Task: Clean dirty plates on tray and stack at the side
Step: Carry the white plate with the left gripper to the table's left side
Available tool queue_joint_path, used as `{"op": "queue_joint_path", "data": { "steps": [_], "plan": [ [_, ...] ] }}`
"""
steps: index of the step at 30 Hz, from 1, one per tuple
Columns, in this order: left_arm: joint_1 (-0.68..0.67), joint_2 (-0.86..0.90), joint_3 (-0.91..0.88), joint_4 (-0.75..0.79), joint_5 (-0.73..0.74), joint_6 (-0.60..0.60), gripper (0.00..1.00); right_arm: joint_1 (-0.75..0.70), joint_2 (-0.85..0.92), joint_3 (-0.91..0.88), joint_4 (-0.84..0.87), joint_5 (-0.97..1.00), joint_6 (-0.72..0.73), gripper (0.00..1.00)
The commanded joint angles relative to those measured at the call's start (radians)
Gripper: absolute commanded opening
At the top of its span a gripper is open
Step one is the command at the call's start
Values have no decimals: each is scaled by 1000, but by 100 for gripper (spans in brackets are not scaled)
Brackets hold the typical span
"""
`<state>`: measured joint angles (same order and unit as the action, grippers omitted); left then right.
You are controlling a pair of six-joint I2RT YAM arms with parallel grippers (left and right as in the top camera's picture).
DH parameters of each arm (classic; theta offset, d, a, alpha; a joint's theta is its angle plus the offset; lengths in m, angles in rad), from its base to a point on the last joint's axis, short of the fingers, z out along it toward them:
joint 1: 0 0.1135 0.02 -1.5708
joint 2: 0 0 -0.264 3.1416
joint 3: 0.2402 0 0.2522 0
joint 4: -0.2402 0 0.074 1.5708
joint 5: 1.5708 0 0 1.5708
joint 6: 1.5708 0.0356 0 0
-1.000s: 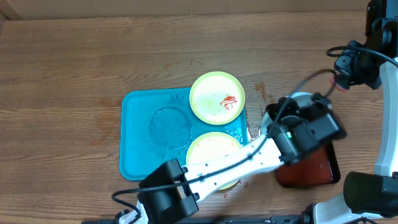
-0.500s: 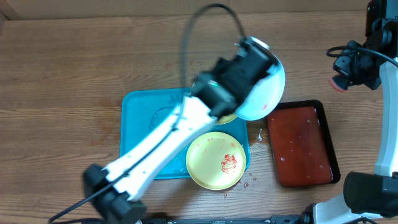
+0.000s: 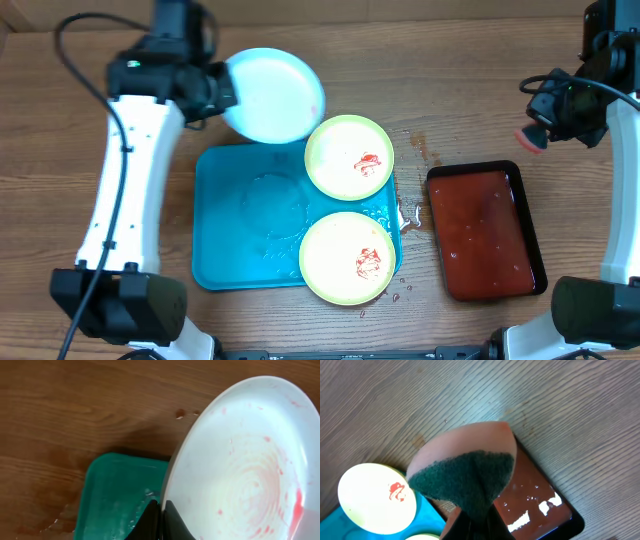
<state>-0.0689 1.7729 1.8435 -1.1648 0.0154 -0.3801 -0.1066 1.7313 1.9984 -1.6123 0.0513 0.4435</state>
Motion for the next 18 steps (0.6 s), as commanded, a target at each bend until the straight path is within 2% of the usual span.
{"op": "queue_joint_path", "data": {
  "steps": [1, 5, 10, 18],
  "plan": [
    [95, -9, -112, 18, 64, -25, 5, 29, -13, 14, 1, -13, -7, 4],
    [191, -33, -315, 141, 87, -37, 5, 68, -13, 14, -8, -13, -7, 4],
    [355, -95, -622, 375, 162, -63, 5, 129, -13, 14, -24, -12, -7, 4],
    [575, -105, -774, 498, 158, -104, 5, 182, -12, 14, -31, -13, -7, 4]
  ]
}}
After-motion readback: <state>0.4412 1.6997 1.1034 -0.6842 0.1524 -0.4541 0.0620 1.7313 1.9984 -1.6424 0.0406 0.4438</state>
